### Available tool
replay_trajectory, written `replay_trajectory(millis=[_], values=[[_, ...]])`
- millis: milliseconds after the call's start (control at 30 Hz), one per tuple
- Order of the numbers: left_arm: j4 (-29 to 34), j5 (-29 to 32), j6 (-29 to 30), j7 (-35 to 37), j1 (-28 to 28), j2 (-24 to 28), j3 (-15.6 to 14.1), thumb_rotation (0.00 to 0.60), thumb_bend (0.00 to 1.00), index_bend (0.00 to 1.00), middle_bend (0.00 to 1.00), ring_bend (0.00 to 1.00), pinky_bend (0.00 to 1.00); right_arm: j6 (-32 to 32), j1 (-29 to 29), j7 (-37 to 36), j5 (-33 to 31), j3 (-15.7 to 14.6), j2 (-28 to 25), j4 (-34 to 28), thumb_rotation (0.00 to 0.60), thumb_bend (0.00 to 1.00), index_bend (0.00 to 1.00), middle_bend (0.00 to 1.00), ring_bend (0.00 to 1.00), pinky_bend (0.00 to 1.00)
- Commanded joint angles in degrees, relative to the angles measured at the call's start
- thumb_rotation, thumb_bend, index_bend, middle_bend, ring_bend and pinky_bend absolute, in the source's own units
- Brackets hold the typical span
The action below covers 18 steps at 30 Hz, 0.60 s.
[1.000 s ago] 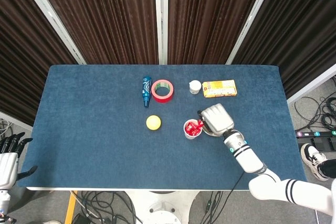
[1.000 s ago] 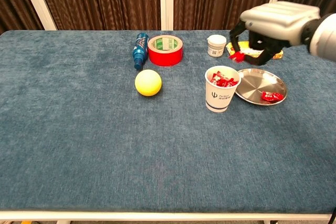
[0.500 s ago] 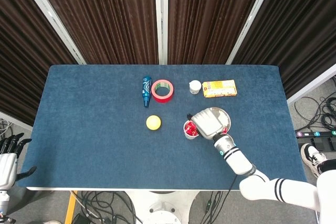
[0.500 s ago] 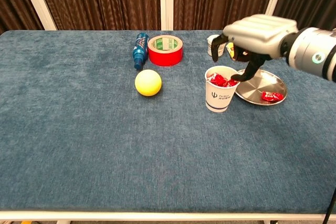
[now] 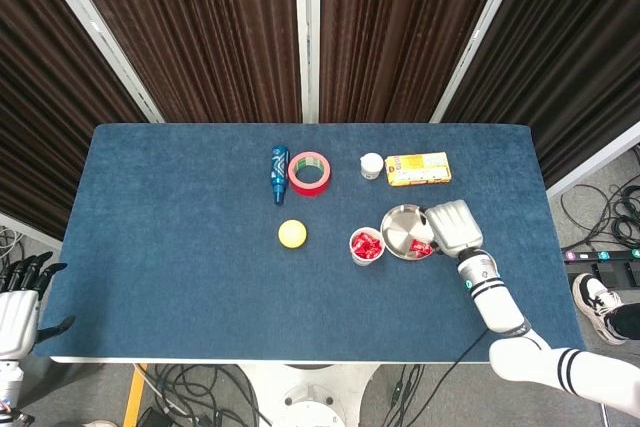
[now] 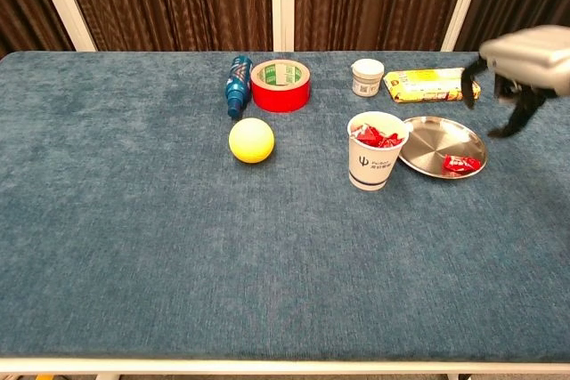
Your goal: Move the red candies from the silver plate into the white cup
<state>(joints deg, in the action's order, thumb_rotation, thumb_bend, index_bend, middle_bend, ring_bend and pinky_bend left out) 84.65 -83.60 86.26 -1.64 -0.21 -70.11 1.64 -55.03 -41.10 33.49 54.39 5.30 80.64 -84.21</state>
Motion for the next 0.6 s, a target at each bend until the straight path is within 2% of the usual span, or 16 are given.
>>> replay_trajectory(millis=[33, 333, 600], values=[[0.0, 0.0, 0.0, 0.0, 0.1, 0.1, -0.1, 0.600, 0.00, 0.29, 0.22, 0.12, 0.13, 2.3, 0.0, 1.2, -2.3, -1.2, 2.3, 3.4, 0.600, 0.17, 0.48, 1.00, 1.00, 1.00], [0.0, 0.1, -0.2, -0.2, 0.0, 0.0, -0.2, 0.600, 0.00, 0.29, 0.22, 0.12, 0.13, 4.8, -1.3, 2.9, -5.3, -1.3, 5.5, 7.7, 0.600, 0.19, 0.49, 1.00, 1.00, 1.00], [-0.2, 0.1, 0.0, 0.1, 0.1, 0.1, -0.2, 0.600, 0.00, 0.29, 0.22, 0.12, 0.13, 4.7, -2.5, 4.3, -6.4, -0.6, 6.1, 6.9, 0.600, 0.20, 0.50, 1.00, 1.00, 1.00]])
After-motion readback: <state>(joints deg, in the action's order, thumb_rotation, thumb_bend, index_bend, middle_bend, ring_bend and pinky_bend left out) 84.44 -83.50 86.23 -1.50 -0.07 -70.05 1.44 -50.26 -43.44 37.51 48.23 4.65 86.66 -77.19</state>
